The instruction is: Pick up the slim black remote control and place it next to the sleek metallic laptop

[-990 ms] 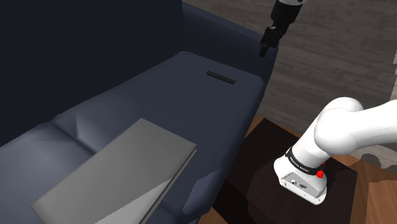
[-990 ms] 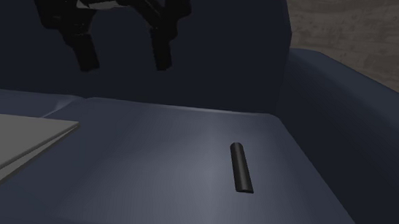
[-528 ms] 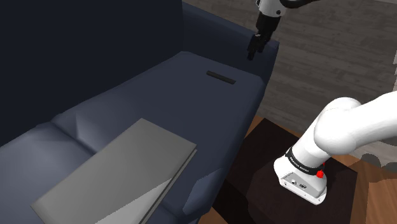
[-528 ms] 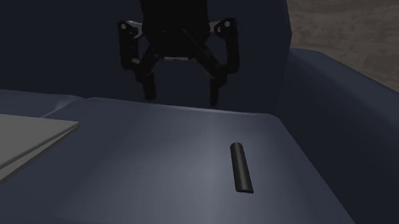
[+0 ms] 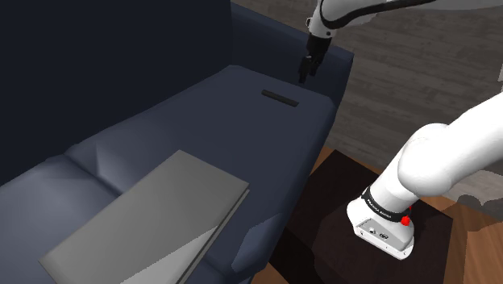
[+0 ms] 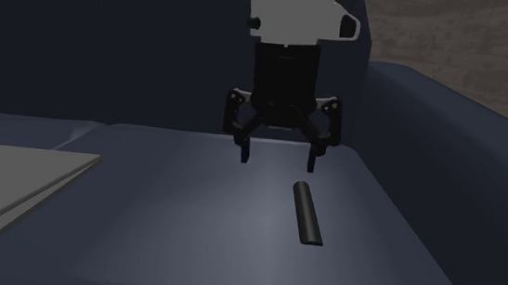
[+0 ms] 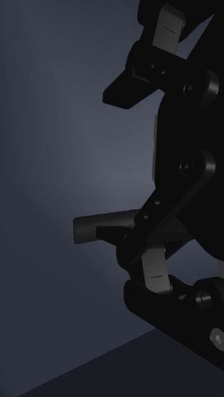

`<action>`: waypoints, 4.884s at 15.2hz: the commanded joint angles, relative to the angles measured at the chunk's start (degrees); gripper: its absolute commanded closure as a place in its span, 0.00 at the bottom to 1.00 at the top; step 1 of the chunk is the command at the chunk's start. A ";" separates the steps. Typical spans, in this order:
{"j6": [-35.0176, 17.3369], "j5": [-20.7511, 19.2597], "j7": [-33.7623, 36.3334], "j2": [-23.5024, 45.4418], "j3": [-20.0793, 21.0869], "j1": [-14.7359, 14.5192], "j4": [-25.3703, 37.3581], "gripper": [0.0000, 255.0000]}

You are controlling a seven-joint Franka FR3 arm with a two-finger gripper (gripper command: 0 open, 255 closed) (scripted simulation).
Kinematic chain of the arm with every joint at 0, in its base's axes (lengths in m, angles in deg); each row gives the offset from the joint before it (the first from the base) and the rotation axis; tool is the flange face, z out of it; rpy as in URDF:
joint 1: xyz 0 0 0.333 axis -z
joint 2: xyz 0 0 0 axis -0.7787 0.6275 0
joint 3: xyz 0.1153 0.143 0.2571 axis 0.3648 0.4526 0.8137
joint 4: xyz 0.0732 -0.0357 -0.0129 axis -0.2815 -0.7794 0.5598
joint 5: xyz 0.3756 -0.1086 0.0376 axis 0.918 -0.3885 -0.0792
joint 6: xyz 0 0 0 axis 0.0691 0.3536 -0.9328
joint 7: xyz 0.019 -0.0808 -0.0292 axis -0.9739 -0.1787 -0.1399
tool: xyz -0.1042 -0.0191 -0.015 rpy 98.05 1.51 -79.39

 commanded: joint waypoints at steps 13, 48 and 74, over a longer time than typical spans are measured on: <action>-7.83 14.87 -18.26 32.59 -5.13 2.17 18.95 0.00; -6.32 14.32 -17.57 31.44 -5.09 1.95 19.43 1.00; -3.76 7.90 2.15 6.23 3.06 -6.17 -1.03 1.00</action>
